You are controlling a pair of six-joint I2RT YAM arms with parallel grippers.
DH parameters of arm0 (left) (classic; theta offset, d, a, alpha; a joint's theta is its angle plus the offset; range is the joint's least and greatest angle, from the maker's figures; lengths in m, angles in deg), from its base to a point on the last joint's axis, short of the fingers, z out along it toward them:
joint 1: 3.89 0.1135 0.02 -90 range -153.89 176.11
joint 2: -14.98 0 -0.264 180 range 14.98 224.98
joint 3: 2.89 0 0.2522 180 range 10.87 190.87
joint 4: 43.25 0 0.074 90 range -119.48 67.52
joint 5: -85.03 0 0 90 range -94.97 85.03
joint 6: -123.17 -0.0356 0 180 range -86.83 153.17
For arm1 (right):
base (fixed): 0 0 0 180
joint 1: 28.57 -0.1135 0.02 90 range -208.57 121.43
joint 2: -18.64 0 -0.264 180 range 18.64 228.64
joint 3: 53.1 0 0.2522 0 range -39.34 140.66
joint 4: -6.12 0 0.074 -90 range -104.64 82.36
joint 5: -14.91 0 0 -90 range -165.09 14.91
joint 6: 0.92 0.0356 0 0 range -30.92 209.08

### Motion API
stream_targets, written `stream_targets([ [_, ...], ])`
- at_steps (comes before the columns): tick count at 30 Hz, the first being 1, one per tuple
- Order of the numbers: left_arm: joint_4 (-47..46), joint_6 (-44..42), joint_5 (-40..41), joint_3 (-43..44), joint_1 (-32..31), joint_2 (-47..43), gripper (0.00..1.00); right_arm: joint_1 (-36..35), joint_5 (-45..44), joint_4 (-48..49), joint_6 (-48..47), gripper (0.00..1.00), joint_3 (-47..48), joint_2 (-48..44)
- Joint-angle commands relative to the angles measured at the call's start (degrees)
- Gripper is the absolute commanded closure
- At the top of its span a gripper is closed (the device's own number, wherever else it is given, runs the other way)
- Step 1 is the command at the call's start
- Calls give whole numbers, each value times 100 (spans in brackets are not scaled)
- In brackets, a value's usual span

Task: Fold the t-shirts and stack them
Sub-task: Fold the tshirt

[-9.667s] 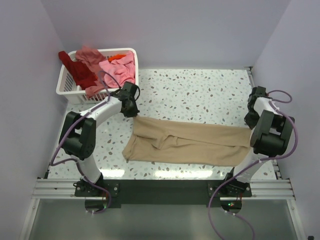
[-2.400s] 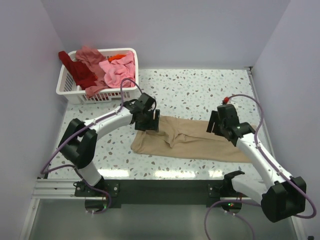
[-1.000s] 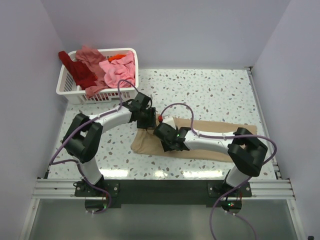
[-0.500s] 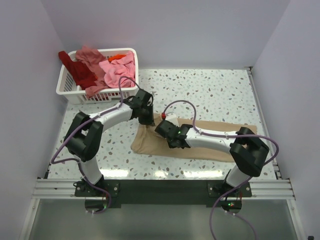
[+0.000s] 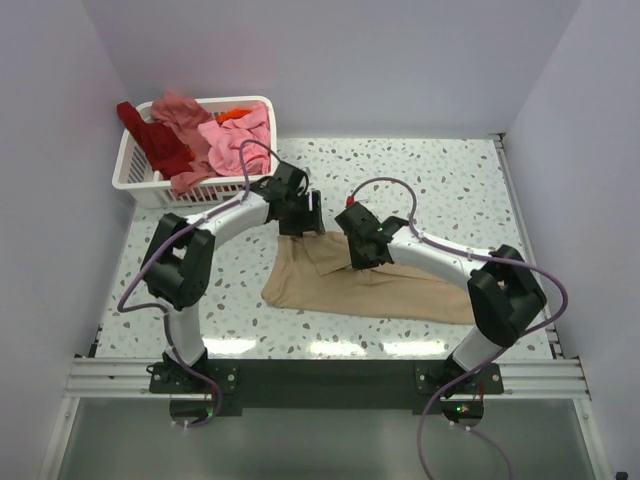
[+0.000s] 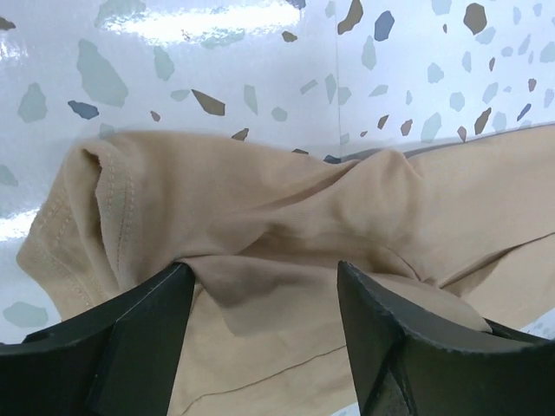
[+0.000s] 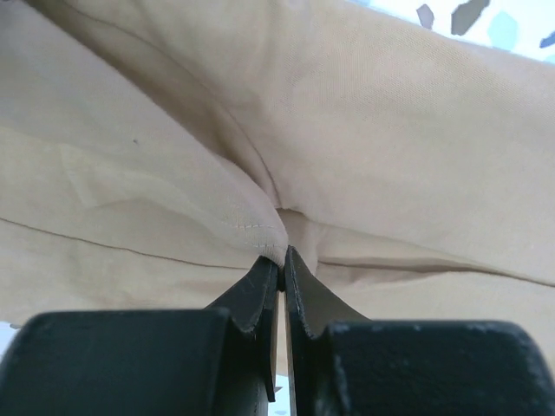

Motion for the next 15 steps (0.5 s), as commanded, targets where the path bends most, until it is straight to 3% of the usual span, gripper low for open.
stream_targets([
  [1,-296,-178,-107,-183,19,-408,28,64,431,-247,-301,94,366,237],
  [9,-666,-557,-89,-1281,-455,-1393,31,380,844,-318,-424,94,454,352],
  [15,-1000,-197,-90,-1625,-939,-1280,34,573,1055,-318,-503,95,296,264],
])
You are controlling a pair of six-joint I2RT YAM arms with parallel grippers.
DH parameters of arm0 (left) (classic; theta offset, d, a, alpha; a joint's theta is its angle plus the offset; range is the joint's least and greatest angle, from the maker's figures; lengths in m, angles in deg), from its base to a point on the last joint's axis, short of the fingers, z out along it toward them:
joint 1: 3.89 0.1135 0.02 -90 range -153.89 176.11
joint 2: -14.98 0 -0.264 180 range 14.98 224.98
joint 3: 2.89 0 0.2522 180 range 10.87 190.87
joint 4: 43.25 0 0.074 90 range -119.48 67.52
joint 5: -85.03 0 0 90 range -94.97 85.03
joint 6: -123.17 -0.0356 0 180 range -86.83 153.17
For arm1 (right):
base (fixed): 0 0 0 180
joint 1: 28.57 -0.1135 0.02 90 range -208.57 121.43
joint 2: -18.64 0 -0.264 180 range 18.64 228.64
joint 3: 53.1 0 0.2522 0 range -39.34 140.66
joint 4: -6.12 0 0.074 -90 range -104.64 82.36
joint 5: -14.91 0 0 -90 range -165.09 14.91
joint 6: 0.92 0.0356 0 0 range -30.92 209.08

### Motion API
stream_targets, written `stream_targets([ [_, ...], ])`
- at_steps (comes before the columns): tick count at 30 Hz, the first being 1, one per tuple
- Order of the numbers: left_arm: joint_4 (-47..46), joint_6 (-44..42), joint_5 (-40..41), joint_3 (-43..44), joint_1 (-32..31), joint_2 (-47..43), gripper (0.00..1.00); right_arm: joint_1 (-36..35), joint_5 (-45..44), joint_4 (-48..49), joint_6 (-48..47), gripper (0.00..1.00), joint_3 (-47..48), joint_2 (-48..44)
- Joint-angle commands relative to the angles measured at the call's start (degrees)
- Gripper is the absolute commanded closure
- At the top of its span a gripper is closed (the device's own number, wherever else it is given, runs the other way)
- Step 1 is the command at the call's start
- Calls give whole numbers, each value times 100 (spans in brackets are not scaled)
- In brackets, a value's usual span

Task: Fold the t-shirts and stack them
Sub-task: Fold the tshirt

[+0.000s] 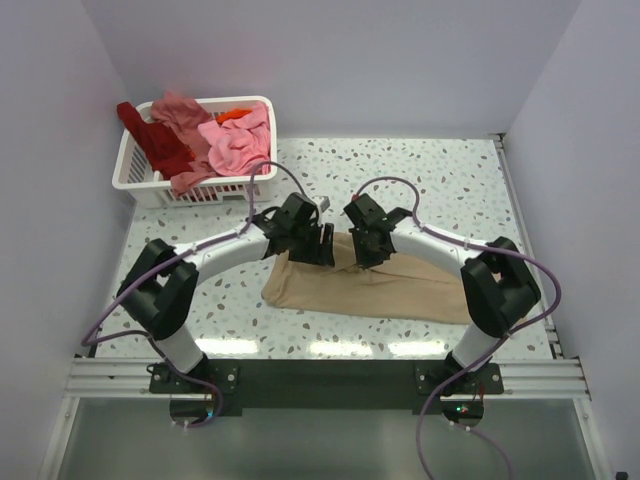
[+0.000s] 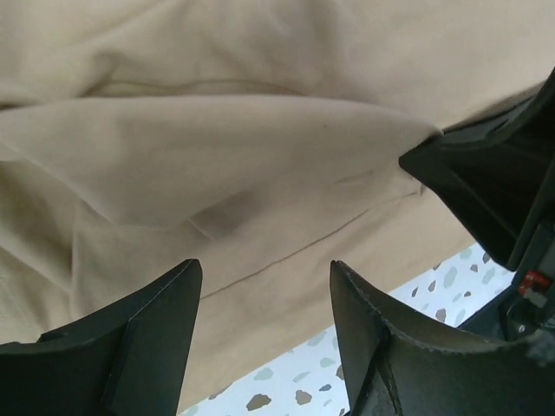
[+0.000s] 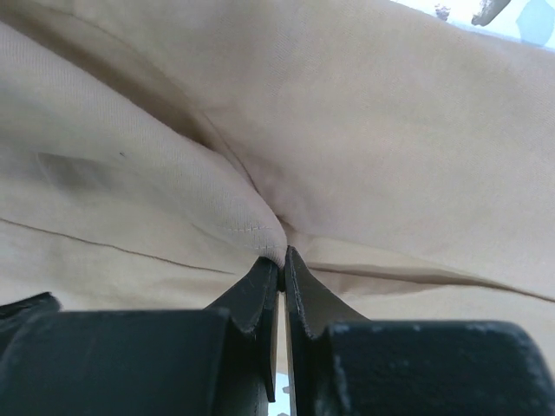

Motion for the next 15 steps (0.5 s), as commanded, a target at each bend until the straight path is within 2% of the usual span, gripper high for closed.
stream_targets([
  [1,-467,144,-11,-143,-113,36,35,91,308,-84,-138,95,32,-112],
  [15,-19,417,744,542,-386,1038,44,231,686,153,-156,96,-179,-191],
])
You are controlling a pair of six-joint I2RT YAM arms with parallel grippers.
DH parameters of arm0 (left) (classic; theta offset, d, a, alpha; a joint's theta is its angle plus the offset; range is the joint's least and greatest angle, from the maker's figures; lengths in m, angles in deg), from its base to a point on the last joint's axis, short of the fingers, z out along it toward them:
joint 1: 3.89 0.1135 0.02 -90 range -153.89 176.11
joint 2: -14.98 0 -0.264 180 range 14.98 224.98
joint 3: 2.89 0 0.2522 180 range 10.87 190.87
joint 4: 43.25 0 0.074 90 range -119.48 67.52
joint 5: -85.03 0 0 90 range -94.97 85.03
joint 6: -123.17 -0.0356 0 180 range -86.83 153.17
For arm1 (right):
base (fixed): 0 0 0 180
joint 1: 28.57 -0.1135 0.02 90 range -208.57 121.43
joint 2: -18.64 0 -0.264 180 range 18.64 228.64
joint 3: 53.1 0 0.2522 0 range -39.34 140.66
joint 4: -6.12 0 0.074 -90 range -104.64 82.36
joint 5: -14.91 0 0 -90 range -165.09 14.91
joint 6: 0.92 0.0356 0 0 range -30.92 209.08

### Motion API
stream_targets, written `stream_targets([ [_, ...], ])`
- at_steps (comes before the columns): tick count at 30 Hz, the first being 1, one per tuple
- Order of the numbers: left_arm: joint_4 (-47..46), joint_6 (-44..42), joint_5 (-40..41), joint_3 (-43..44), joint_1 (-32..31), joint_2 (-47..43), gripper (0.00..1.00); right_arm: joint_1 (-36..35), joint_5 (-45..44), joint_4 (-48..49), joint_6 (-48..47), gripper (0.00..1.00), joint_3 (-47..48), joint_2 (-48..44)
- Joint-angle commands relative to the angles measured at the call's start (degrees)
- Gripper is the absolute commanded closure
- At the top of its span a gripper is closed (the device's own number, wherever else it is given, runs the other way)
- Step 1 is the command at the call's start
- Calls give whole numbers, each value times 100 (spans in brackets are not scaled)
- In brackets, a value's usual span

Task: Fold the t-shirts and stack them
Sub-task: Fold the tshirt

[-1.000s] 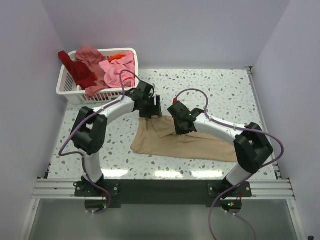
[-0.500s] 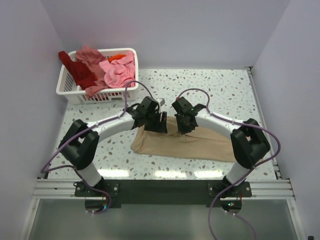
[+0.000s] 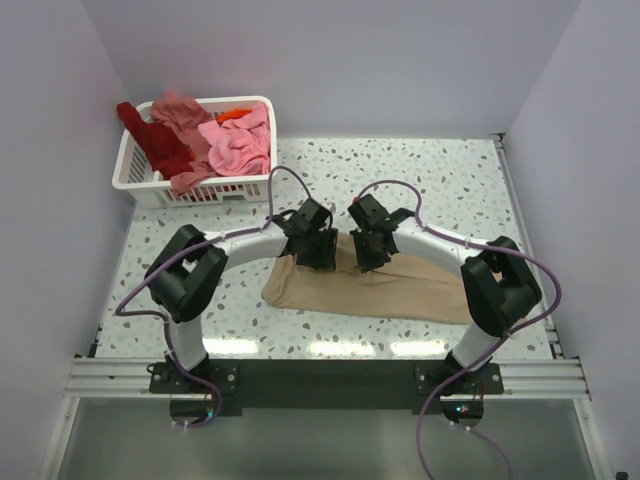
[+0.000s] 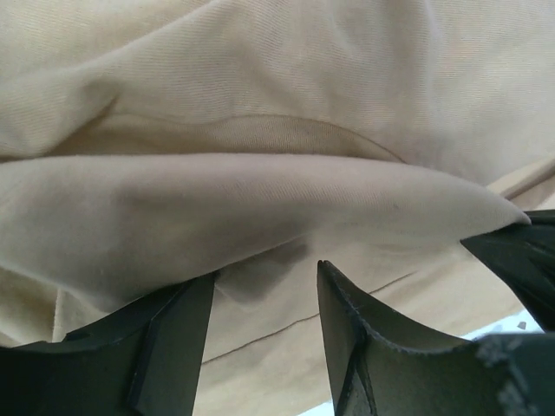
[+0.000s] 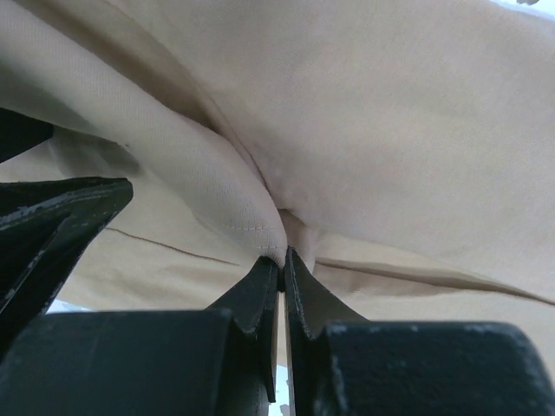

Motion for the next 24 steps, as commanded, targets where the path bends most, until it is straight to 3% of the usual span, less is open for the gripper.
stream_targets([
  [1,151,159,386,265,-91,110,45,50,151,101,-29,96,-77,-207],
  [18,591,-16,870,317,-328,259,78,270,230,171,24,98,-288,-251],
  [24,960,-52,1336,449,-530,277,75,314,212,162,32,98,-296,-277],
])
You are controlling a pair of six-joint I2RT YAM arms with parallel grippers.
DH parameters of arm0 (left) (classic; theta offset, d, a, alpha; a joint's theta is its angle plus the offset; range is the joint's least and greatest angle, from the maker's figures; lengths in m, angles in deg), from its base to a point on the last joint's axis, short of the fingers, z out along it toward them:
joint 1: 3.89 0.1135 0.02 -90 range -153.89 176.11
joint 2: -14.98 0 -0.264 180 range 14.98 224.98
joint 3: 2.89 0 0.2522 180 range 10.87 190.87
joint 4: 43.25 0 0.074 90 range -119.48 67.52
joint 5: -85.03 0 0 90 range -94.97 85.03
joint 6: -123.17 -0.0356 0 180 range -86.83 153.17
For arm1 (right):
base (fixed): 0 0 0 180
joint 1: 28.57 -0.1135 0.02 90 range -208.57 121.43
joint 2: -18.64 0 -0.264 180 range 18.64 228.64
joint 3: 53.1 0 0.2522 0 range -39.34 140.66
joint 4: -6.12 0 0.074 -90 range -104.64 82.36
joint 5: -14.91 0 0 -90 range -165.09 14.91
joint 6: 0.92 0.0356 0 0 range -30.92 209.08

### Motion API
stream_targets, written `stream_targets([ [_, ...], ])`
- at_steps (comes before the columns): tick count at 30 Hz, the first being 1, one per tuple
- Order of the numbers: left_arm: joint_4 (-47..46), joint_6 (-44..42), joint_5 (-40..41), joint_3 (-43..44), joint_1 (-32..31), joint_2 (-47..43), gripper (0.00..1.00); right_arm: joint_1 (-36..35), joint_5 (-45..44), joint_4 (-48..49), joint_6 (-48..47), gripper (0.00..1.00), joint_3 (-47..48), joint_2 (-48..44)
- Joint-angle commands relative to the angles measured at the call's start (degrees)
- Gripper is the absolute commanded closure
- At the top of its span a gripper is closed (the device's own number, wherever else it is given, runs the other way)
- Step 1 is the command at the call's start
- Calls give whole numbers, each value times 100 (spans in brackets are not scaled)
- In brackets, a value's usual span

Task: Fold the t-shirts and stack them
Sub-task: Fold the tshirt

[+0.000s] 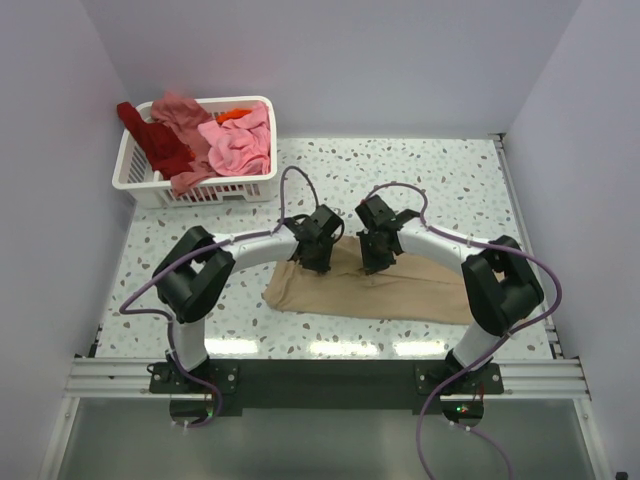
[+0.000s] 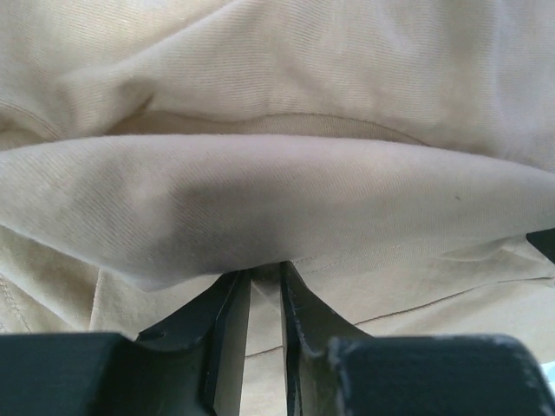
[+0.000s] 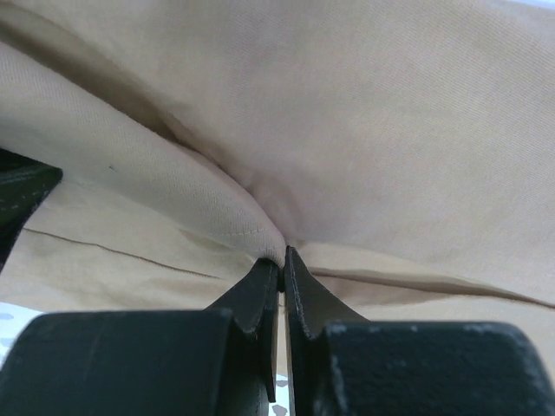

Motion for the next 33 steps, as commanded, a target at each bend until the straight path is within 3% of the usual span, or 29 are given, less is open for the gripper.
stream_targets([
  [1,362,-23,317,104,-135,-3,74,60,35,55,24,98,-12,-268],
  [23,529,338,98,297,-161,84,66,113,62,2,6,99,163,-31],
  [27,476,355,36,297,-161,93,81,113,53,-15,6,99,164,-31],
  [33,599,381,177,385,-161,-29,91,131,-8,-41,-20,99,181,-75],
])
